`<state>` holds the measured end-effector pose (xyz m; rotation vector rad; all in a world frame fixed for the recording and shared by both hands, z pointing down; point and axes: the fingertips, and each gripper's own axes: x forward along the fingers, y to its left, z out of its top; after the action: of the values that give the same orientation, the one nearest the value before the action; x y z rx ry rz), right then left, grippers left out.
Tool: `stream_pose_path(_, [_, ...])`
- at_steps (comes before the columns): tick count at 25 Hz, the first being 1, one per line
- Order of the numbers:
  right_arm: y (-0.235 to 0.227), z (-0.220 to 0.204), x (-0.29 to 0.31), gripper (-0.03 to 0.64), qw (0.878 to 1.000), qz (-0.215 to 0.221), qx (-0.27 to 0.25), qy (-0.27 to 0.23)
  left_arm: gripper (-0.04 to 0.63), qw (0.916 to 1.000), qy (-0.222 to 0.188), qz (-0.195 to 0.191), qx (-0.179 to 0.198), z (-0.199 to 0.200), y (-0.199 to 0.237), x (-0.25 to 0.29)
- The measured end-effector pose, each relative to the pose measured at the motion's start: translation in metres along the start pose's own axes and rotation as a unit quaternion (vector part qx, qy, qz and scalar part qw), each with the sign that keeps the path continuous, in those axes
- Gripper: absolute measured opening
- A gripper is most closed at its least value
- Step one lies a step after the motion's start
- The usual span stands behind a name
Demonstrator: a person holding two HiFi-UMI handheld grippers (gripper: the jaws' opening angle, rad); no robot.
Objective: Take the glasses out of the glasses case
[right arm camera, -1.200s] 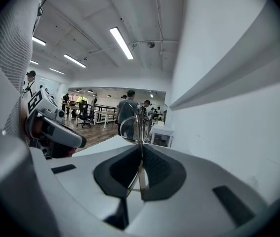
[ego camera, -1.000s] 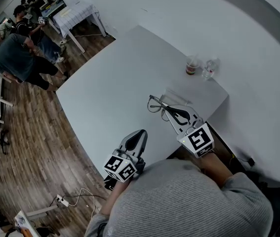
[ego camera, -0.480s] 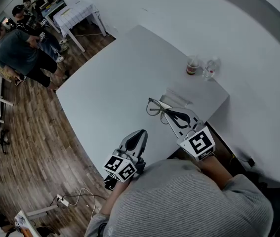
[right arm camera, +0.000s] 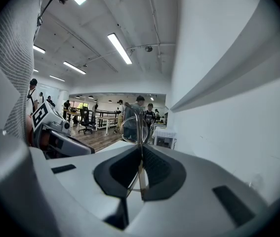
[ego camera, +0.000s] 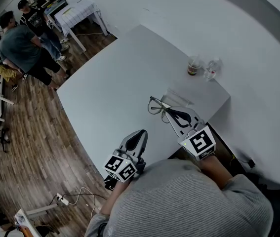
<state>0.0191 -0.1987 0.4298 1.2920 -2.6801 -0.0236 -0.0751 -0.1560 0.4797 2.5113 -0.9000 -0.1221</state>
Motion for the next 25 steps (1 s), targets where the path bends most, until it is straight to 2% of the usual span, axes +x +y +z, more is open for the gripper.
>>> stream_pose_path(4, [0.0001, 0.0015, -0.0009, 0.022, 1.0, 0.0, -0.001, 0.0, 0.02, 1.0, 0.0, 0.003, 0.001, 0.0012, -0.0005, -0.0015])
stream_pose_path(9, [0.0037, 0.0057, -0.0013, 0.021, 1.0, 0.009, -0.026, 0.013, 0.02, 1.0, 0.0, 0.001, 0.002, 0.0004, -0.0005, -0.0012])
stream_pose_path(25, [0.0007, 0.0009, -0.0028, 0.021, 1.0, 0.0, -0.006, 0.0, 0.02, 1.0, -0.001, 0.001, 0.002, -0.0011, -0.0006, -0.0004])
